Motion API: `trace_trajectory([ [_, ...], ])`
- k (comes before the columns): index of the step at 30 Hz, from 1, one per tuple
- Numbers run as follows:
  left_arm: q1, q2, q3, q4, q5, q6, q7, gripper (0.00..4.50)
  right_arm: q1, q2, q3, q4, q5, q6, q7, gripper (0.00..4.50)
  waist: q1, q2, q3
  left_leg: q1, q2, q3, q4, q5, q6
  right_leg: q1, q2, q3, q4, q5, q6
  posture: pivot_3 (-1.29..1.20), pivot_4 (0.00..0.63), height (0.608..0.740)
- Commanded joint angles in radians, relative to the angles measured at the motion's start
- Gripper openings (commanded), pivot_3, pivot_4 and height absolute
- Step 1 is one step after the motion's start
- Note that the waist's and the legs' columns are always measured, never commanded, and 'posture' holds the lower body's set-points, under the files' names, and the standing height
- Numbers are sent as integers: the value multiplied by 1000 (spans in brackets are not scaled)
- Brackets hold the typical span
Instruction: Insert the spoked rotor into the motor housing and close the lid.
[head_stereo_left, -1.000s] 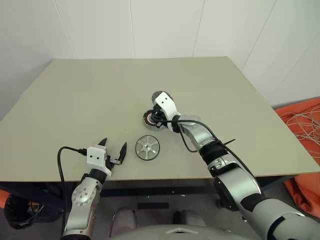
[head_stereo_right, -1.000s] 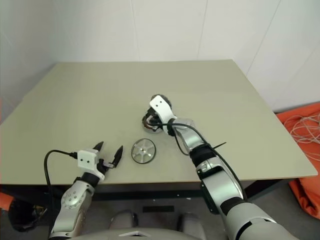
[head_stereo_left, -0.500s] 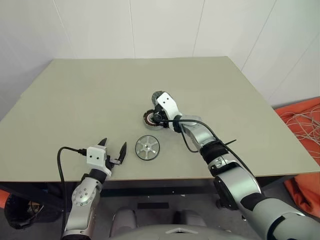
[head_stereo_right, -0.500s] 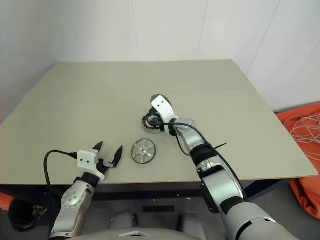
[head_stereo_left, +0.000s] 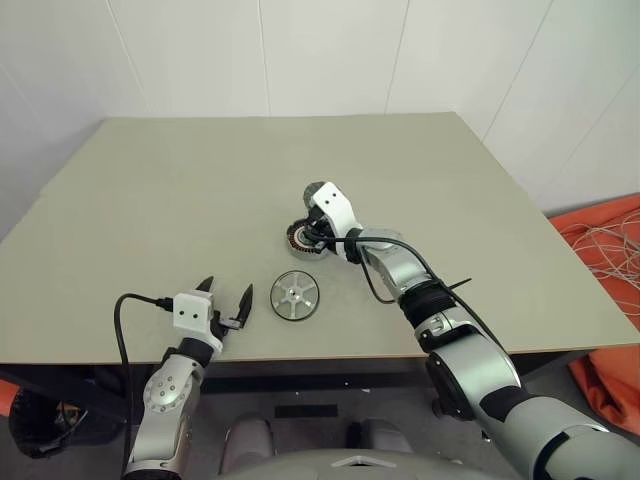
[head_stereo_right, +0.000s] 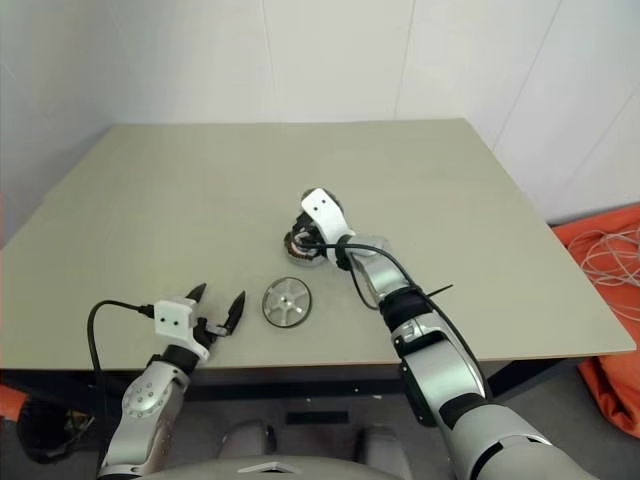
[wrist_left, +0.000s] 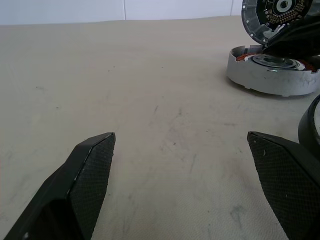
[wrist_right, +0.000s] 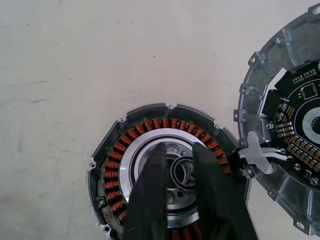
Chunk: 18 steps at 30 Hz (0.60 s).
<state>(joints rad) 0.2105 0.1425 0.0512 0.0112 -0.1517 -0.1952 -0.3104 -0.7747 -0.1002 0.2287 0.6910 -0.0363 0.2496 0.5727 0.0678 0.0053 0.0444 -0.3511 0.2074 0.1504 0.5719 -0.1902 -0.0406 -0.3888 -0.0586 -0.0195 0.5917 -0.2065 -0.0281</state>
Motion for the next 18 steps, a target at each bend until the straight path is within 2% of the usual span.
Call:
trace_trajectory([
  [1,-1,0,-2,-29,-4,-2,0,4500,-22,0,-22,-60,7,1,-9,42,0,0,0,0,0,0,0,0,0,0,0,0,0,0,0,0,0,740],
  [18,0,0,-7,-30,-3,5,-4,4500,-43,-18,-24,-27,-31,17,-65,42,0,0,0,0,0,0,0,0,0,0,0,0,0,0,0,0,0,740],
])
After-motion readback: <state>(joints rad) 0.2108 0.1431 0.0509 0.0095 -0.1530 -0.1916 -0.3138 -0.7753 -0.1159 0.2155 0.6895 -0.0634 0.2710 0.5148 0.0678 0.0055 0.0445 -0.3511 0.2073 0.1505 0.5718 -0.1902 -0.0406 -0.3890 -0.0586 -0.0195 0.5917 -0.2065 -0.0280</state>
